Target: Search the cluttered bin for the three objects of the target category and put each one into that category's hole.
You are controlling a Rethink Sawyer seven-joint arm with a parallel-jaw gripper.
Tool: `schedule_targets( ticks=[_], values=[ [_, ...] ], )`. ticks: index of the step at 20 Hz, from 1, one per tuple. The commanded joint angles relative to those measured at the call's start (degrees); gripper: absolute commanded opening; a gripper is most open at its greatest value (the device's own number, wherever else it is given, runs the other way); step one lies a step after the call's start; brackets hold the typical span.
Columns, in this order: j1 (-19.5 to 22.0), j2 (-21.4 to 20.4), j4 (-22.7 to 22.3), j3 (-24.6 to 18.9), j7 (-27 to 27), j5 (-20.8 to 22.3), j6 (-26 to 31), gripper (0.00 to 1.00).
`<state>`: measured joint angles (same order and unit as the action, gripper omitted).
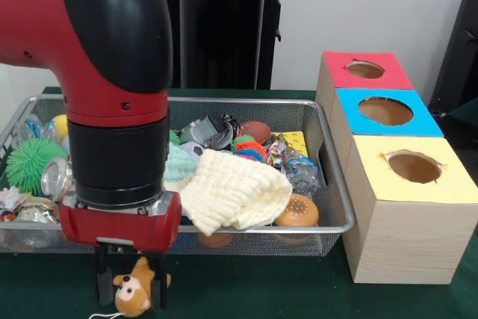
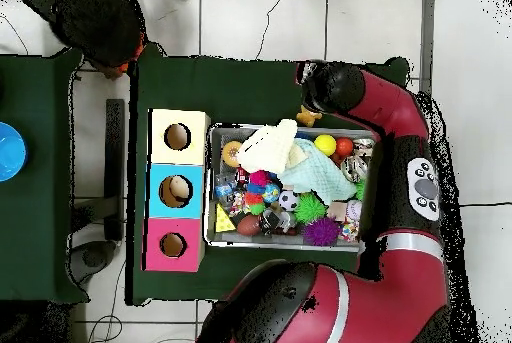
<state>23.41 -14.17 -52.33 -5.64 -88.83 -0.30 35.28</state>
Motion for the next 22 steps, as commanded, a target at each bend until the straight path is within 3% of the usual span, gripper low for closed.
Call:
schedule_targets(
  ticks=[1, 22],
  values=[
    [1.80, -0.96, -5.66, -1.72, -2.70, 0.86, 3.69, 1.00],
    [0.43, 1.61, -6.63, -2.45, -3.02, 2.29, 1.51, 1.00]
  ],
)
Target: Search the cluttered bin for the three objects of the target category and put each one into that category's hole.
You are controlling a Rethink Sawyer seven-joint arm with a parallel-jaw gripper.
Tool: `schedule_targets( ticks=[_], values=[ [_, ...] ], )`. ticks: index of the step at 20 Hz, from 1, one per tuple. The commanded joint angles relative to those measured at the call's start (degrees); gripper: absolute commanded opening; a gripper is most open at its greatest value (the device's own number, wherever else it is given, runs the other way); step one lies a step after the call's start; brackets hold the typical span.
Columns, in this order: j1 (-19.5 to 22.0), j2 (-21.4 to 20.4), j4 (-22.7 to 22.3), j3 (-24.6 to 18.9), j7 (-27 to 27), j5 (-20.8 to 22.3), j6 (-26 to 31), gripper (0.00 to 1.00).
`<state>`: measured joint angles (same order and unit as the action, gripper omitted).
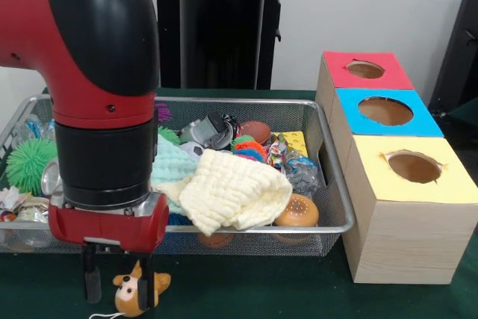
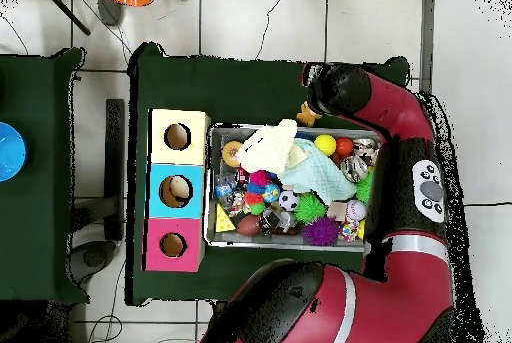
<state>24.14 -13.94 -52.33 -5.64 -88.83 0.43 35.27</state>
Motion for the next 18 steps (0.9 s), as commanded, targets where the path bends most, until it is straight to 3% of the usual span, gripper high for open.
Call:
schedule_targets(
  ticks=[1, 18],
  values=[
    [-0.29, 1.43, -6.73, -2.51, -3.05, 1.54, 1.48, 1.00],
    [0.92, 1.79, -8.84, -3.91, -1.93, 1.00, 2.40, 1.00]
  ],
)
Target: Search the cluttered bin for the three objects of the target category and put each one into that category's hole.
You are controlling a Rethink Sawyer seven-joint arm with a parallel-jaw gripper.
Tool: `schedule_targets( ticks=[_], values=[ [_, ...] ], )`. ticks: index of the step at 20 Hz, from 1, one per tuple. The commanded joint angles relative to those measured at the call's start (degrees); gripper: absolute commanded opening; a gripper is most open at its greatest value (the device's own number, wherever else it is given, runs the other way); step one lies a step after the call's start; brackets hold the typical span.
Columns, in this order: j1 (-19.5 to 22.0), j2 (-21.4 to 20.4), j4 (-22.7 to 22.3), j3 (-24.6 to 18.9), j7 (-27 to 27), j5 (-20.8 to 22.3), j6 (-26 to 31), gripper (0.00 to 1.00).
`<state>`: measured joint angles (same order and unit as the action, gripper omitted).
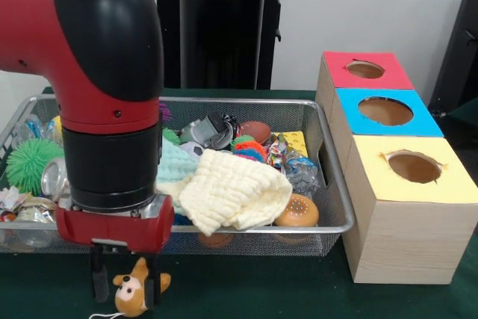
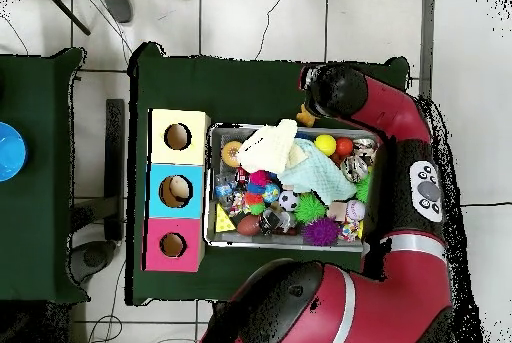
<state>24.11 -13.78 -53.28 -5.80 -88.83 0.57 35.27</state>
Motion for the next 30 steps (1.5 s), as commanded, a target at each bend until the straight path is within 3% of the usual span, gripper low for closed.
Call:
schedule_targets(
  ticks=[1, 10, 30],
  values=[
    [0.99, 1.62, -8.07, -3.82, -1.90, 0.90, 2.18, 1.00],
    [0.88, 1.35, -10.88, -3.14, -2.80, 1.14, 1.77, 1.00],
    [1.06, 3.70, -6.31, -2.02, -2.69, 1.16, 4.56, 1.00]
  ],
)
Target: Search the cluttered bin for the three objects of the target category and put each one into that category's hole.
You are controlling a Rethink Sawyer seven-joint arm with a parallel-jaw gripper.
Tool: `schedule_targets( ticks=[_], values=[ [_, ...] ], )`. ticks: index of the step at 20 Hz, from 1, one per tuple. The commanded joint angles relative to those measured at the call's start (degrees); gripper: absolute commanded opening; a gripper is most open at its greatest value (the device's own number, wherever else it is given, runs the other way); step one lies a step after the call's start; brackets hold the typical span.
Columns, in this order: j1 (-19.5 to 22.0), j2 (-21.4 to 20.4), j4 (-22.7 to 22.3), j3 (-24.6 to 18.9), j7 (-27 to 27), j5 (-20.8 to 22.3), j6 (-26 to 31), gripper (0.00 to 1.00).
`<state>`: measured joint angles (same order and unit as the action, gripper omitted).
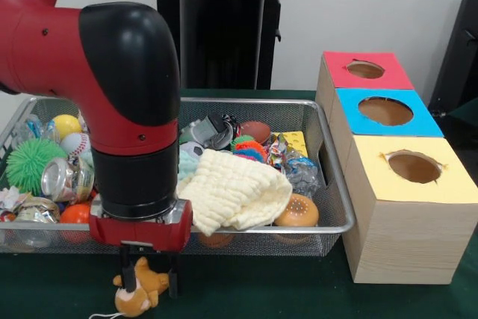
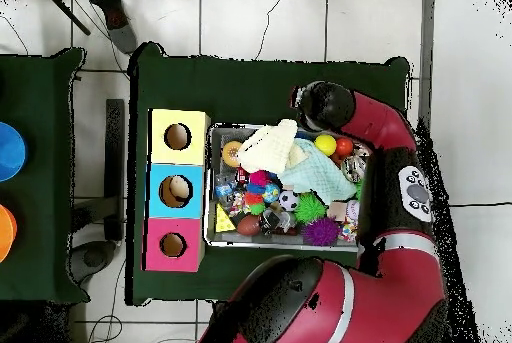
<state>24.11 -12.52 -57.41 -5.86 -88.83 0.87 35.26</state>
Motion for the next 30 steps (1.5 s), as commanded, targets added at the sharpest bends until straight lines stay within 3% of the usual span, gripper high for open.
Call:
schedule_targets(
  ticks=[1, 19, 30],
  values=[
    [1.12, 2.63, -1.99, -1.93, -2.63, 0.87, 4.69, 1.00],
    [1.74, 3.22, -2.58, -1.90, -1.76, 1.73, 3.48, 1.00],
    [2.04, -0.05, -5.17, -1.55, -1.63, 1.74, 4.77, 1.00]
  ],
)
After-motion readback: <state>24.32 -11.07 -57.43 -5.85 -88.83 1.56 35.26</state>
